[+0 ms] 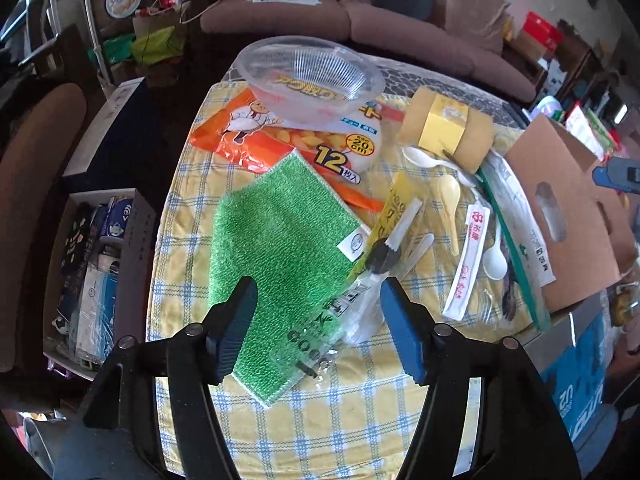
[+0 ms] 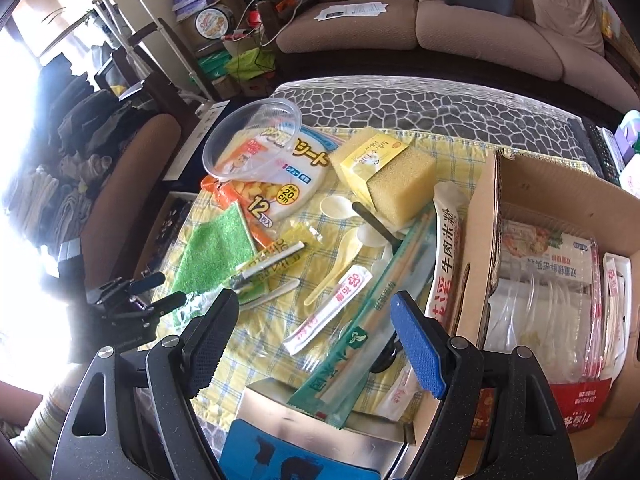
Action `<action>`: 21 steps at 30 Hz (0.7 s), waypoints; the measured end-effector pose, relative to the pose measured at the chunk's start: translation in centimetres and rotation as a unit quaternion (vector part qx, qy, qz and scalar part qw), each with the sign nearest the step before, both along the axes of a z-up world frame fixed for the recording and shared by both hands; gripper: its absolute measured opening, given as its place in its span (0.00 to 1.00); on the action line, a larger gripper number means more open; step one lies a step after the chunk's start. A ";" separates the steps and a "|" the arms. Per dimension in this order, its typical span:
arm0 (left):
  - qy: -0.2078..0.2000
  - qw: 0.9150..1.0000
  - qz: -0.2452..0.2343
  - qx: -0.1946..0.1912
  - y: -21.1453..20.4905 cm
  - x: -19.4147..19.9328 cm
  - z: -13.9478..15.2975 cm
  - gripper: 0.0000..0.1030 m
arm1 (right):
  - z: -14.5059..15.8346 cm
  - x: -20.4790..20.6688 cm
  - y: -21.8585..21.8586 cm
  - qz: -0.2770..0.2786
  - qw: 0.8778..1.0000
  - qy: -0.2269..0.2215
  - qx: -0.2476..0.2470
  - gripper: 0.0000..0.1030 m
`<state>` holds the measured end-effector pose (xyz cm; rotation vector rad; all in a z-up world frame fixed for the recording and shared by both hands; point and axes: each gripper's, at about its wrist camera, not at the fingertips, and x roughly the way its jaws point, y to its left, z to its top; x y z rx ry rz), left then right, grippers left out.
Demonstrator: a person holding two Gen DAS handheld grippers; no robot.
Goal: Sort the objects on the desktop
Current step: 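Grasp the green-printed toothbrush packet with the left gripper, lay it on the cloth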
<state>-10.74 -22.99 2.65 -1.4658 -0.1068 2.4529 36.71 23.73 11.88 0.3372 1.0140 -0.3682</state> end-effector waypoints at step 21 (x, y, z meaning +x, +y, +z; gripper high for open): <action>-0.130 0.974 -0.180 0.041 20.9 -3.4 -4.5 0.12 | 0.4 -3.2 -2.8 -0.045 0.999 -0.014 0.015 0.80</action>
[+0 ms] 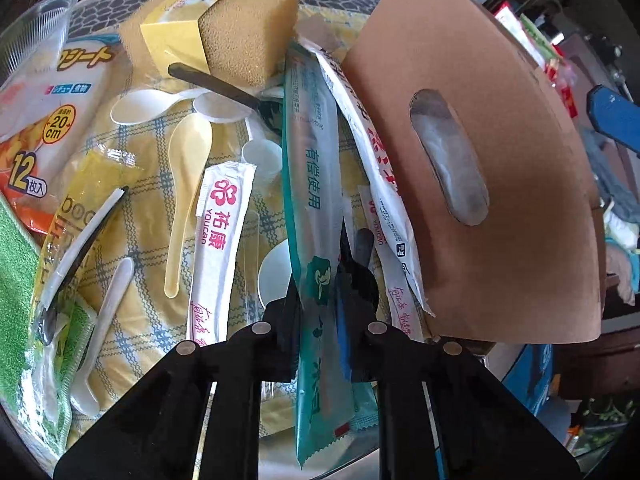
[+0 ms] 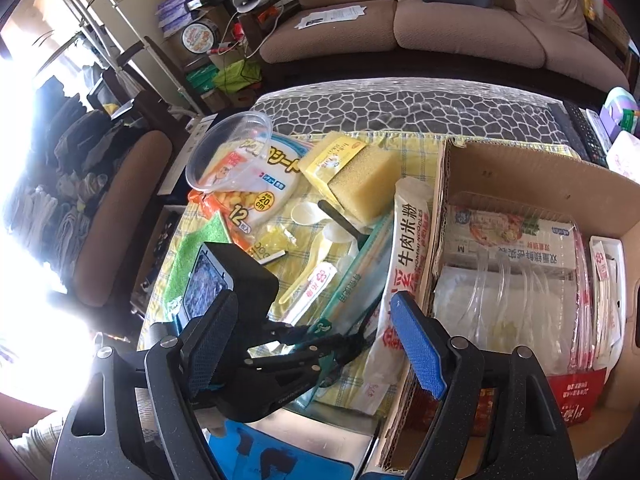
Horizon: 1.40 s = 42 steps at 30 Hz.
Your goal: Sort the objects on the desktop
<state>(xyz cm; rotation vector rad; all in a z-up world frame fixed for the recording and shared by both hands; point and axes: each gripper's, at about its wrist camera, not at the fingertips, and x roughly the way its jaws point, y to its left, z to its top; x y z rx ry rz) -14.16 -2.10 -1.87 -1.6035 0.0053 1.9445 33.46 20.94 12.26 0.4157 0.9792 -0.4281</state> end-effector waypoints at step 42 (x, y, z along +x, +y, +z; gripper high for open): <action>0.119 0.984 0.126 -0.031 -25.0 4.0 3.8 0.37 | -6.7 5.9 3.8 -0.038 0.997 0.066 0.010 0.80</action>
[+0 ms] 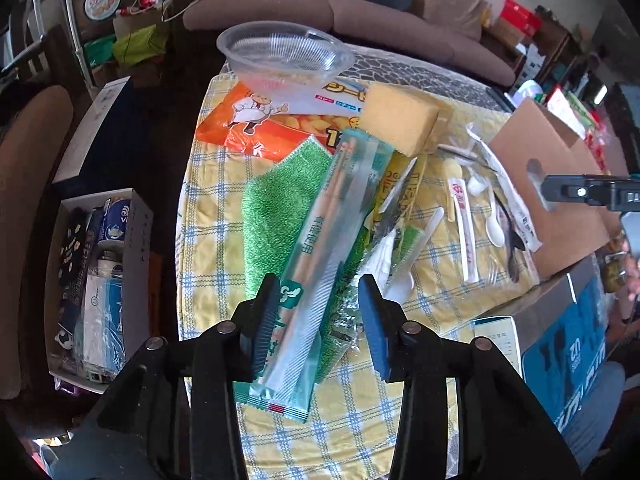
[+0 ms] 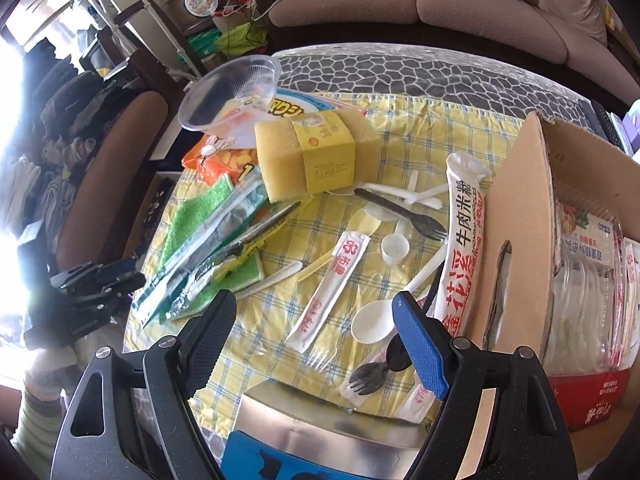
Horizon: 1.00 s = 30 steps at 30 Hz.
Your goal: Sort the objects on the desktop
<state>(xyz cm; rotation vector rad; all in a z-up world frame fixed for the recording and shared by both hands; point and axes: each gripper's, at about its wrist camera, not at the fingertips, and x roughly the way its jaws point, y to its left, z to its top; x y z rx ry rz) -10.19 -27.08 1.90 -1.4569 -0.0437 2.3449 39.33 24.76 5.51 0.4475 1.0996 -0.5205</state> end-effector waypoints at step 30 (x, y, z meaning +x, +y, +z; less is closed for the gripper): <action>-0.022 0.997 -0.064 0.033 5.9 1.7 -1.0 0.37 | -9.2 2.6 -2.0 -0.091 0.995 0.050 -0.008 0.13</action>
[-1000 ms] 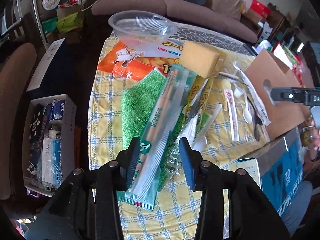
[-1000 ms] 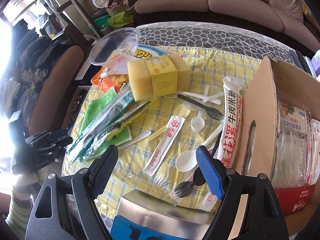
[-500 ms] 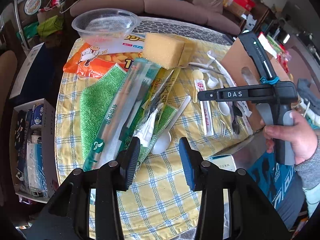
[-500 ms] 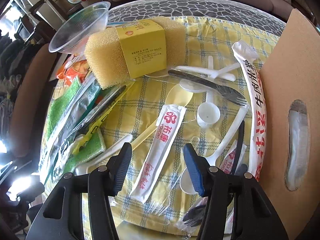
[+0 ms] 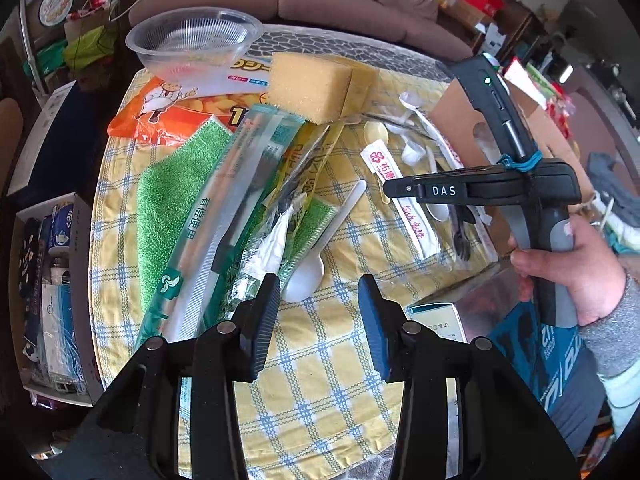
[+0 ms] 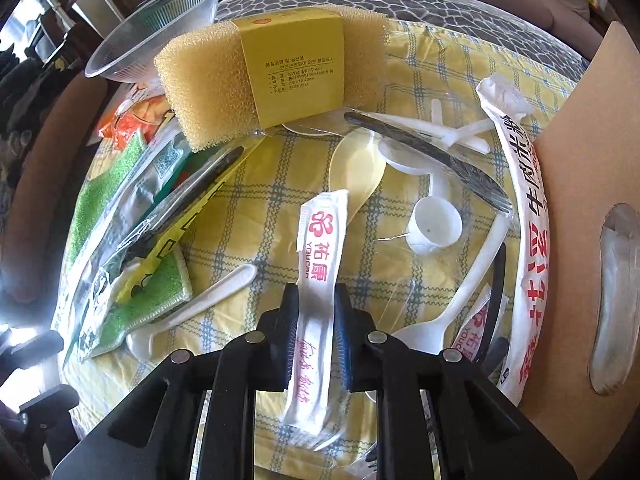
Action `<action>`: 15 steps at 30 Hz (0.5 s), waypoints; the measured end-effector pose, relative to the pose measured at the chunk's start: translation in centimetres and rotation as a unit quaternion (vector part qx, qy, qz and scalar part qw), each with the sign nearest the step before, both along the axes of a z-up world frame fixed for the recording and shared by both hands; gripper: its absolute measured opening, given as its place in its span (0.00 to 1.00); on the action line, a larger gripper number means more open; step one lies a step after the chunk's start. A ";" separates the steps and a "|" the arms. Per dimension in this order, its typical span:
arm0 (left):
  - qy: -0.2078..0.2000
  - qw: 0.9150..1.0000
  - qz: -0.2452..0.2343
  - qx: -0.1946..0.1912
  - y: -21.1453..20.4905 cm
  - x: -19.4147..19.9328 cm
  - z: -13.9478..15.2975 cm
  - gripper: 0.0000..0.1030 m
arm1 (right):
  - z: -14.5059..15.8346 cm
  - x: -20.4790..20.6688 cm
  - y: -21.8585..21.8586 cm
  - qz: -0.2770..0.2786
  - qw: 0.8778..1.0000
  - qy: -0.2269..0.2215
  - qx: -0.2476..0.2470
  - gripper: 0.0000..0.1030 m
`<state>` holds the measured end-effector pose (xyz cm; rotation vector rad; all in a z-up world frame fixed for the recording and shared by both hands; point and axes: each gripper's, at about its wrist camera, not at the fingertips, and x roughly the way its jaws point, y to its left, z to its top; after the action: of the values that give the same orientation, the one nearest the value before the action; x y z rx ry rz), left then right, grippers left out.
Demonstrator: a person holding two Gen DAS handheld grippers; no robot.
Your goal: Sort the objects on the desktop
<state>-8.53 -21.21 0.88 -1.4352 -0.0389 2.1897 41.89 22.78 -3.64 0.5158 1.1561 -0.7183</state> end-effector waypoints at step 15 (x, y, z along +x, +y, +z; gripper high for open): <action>-0.025 0.999 -0.029 0.019 7.8 -2.5 -0.3 0.43 | 12.1 -2.2 1.6 0.023 0.996 -0.083 -0.035 0.12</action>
<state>-11.05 -13.42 0.59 -1.4507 -0.0558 2.0959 39.69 24.41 8.41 0.4799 0.9821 -0.6614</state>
